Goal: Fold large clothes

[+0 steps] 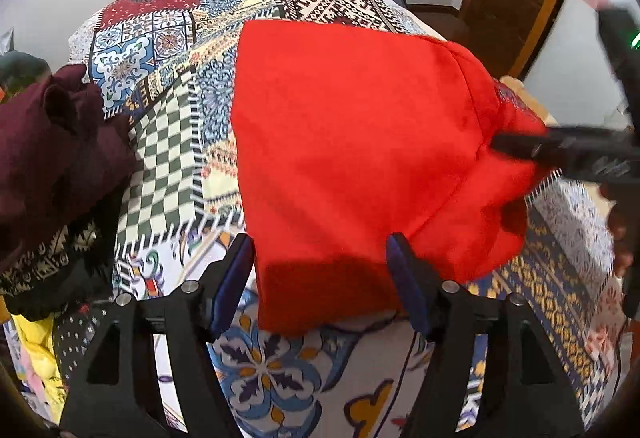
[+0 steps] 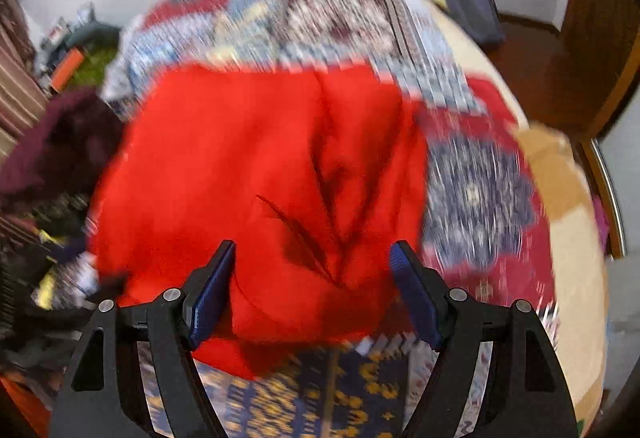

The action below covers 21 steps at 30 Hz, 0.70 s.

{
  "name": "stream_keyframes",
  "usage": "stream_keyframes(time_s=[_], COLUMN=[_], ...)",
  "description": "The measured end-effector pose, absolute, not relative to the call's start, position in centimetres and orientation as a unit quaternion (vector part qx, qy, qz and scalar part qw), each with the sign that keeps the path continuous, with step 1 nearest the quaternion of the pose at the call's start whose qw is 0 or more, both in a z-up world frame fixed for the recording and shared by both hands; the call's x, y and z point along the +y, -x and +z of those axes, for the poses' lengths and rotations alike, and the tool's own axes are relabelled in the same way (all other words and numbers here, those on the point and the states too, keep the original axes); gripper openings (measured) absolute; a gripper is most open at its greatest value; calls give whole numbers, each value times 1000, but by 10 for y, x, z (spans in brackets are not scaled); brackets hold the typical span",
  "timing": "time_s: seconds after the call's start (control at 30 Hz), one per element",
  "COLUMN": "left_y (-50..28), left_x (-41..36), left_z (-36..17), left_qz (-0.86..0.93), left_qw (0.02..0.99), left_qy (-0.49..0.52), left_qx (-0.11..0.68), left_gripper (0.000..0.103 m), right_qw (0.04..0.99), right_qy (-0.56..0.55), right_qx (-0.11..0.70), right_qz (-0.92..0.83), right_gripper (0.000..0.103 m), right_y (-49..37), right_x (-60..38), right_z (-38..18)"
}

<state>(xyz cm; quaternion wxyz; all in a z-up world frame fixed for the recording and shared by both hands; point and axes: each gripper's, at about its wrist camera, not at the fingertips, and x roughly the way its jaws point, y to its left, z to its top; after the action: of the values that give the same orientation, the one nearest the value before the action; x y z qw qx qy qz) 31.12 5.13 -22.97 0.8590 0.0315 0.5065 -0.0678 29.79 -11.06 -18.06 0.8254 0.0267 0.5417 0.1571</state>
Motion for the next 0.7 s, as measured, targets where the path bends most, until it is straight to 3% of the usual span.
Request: stream_keyframes(time_s=[0.2, 0.7], left_y=[-296, -260], left_x=[60, 82], left_z=[-239, -223], left_qz=[-74, -32], left_qw=[854, 858], left_qy=[4, -38], left_qx=[515, 511], left_gripper=[73, 73], right_qw=[805, 822], right_qy=[-74, -38], right_qx=[566, 550], right_qz=[163, 142], right_gripper=[83, 83], right_y=[-268, -232], right_x=[-144, -162], right_z=[-217, -178])
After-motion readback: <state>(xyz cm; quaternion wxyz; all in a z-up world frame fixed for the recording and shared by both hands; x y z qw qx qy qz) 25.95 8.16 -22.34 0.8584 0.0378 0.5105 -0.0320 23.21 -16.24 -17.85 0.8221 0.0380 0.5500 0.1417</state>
